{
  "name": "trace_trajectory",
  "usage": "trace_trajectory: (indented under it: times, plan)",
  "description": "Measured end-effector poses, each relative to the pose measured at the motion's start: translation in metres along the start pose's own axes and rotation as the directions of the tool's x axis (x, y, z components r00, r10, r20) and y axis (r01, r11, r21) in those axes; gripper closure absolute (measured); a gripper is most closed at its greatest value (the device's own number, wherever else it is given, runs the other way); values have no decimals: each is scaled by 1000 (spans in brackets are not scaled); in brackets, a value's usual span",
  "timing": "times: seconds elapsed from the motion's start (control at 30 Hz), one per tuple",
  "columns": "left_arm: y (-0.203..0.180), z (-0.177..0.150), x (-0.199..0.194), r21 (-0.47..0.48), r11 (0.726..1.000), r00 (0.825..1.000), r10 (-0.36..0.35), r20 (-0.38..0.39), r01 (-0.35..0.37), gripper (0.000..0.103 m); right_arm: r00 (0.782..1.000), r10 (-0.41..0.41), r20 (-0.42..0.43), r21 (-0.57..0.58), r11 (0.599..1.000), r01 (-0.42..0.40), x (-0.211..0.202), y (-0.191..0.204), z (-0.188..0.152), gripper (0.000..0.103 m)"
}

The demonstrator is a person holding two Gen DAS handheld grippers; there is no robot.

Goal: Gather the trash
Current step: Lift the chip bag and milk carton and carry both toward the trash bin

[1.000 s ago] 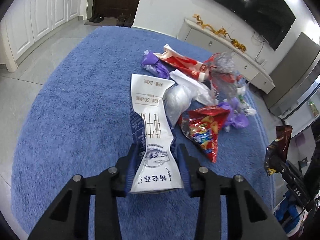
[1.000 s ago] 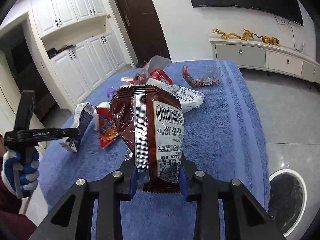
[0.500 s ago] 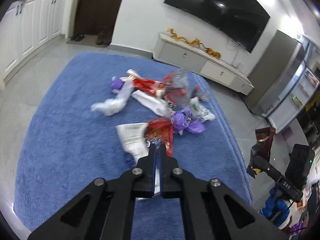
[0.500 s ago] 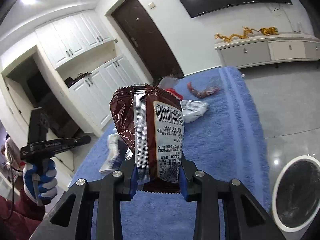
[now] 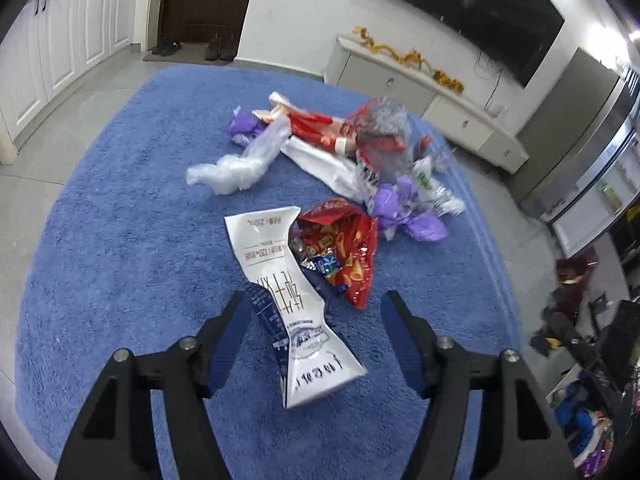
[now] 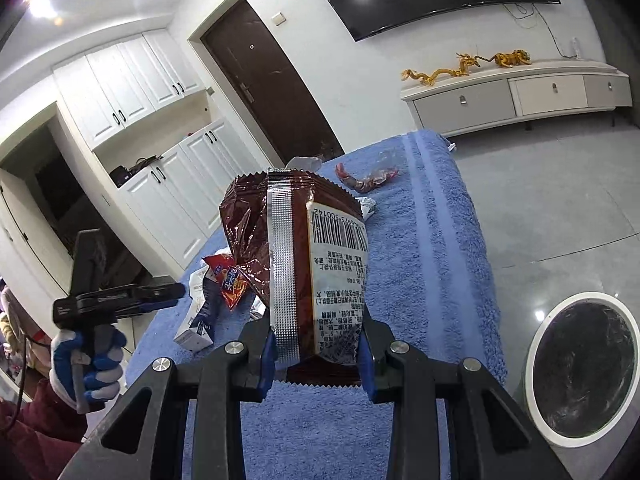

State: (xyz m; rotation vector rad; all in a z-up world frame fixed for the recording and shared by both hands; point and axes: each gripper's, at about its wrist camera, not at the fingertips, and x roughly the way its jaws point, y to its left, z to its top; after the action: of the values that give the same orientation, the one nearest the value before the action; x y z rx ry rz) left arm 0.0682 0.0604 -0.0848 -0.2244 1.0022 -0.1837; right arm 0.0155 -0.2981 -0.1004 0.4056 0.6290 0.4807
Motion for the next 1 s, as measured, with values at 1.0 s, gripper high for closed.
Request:
trace_trajectory:
  times: [1.0]
  plan:
    - [-193, 11, 0, 306, 897, 948, -304, -96, 319, 65, 929, -365, 60, 165, 922, 351, -85, -119, -19, 72]
